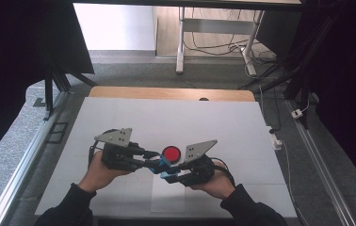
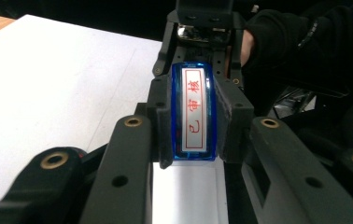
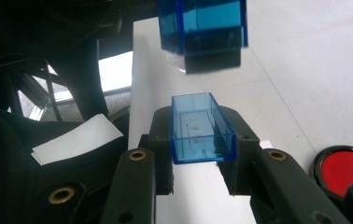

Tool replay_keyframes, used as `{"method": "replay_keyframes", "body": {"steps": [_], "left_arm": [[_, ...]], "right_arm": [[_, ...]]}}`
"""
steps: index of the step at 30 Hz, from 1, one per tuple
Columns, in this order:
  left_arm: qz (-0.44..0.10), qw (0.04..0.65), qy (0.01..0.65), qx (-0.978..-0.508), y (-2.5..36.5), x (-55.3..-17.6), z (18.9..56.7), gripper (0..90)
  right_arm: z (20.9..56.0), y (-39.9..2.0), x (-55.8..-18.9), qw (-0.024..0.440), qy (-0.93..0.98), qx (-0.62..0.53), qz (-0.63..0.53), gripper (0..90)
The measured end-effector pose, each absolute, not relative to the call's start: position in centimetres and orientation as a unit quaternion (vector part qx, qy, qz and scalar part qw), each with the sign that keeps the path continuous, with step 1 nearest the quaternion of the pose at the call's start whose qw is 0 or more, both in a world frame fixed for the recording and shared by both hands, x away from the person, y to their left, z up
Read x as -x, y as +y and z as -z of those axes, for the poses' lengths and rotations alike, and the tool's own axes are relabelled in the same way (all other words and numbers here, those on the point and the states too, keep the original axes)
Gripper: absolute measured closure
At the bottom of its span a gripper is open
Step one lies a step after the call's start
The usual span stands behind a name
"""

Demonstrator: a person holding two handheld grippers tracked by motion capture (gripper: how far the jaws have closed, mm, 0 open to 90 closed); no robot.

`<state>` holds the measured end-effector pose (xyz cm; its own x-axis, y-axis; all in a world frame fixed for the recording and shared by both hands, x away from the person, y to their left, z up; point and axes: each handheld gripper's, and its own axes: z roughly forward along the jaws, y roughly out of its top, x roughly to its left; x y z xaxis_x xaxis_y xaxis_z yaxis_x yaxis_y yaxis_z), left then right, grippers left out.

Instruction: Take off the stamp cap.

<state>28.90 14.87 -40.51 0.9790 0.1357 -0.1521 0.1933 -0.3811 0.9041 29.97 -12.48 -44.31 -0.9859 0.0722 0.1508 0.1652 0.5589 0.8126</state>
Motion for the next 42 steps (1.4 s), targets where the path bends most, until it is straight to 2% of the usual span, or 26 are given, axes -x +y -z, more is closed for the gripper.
{"method": "replay_keyframes", "body": {"steps": [5, 8, 23, 29, 42], "left_arm": [[0.021, 0.543, 0.105, -0.833, 14.9, -28.8, 40.6, 70.6], [0.018, 0.542, 0.107, -0.834, 14.9, -28.8, 40.6, 70.6], [0.007, 0.532, 0.114, -0.839, 14.7, -28.5, 40.7, 70.5], [0.003, 0.527, 0.116, -0.842, 14.7, -28.4, 40.6, 70.5], [-0.004, 0.524, 0.123, -0.843, 14.7, -28.3, 40.7, 70.4]], "right_arm": [[44.2, -12.8, -29.7, 0.033, -0.884, 0.071, 0.460, 68.7], [44.0, -13.3, -29.5, 0.008, -0.886, 0.071, 0.458, 68.7], [43.6, -15.8, -29.4, -0.012, -0.873, 0.154, 0.463, 68.6], [43.4, -17.3, -28.7, -0.047, -0.873, 0.163, 0.458, 68.6], [43.2, -20.1, -27.9, -0.068, -0.856, 0.220, 0.462, 68.6]]}}
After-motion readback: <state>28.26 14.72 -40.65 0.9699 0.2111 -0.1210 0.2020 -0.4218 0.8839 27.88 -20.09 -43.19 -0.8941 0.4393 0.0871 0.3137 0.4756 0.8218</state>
